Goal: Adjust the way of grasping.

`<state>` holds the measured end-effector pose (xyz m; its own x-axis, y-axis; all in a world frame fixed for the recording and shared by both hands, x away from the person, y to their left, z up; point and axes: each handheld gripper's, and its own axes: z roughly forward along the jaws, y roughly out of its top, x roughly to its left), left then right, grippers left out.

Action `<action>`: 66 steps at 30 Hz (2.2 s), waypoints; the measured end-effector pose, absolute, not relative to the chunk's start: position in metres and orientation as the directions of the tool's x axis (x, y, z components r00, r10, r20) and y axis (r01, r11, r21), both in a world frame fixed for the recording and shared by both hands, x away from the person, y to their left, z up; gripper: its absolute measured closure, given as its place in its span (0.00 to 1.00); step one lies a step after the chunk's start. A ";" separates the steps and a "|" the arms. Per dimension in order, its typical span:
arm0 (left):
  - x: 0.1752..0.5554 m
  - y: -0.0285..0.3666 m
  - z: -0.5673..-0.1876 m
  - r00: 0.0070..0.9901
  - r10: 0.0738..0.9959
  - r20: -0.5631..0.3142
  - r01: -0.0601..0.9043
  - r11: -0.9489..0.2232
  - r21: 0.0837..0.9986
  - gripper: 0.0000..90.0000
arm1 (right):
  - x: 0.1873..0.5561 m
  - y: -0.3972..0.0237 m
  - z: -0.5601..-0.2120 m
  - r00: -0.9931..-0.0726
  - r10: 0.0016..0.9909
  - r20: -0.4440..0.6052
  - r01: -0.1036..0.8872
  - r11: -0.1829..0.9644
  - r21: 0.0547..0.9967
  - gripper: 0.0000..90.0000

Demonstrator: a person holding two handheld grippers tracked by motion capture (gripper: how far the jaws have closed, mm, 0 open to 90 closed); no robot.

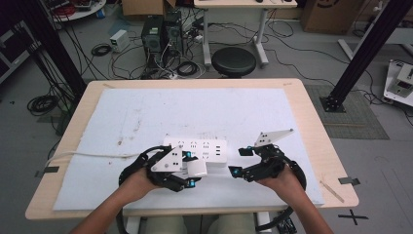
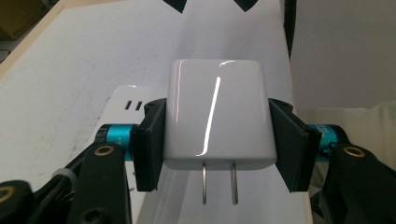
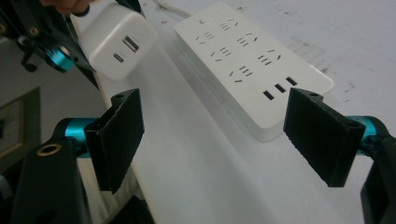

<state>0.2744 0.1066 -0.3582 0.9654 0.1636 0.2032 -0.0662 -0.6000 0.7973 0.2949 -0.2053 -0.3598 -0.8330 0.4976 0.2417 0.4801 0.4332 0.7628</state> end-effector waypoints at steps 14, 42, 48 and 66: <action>0.278 0.090 -0.369 0.965 0.142 0.218 -0.099 -0.575 0.812 0.47 | 0.300 -0.198 -0.368 -0.784 0.436 0.442 0.599 0.344 0.723 0.23; 0.283 0.081 -0.371 0.964 0.132 0.231 -0.131 -0.521 0.843 0.47 | 0.318 -0.169 -0.385 -0.681 0.282 0.676 0.731 0.310 0.607 0.33; 0.282 0.080 -0.372 0.965 0.120 0.234 -0.139 -0.524 0.840 0.47 | 0.321 -0.167 -0.391 -0.652 0.252 0.715 0.755 0.298 0.584 0.46; 0.286 0.070 -0.380 0.967 0.117 0.225 -0.118 -0.577 0.808 0.38 | 0.330 -0.172 -0.406 -0.501 0.223 0.836 0.854 0.286 0.435 0.70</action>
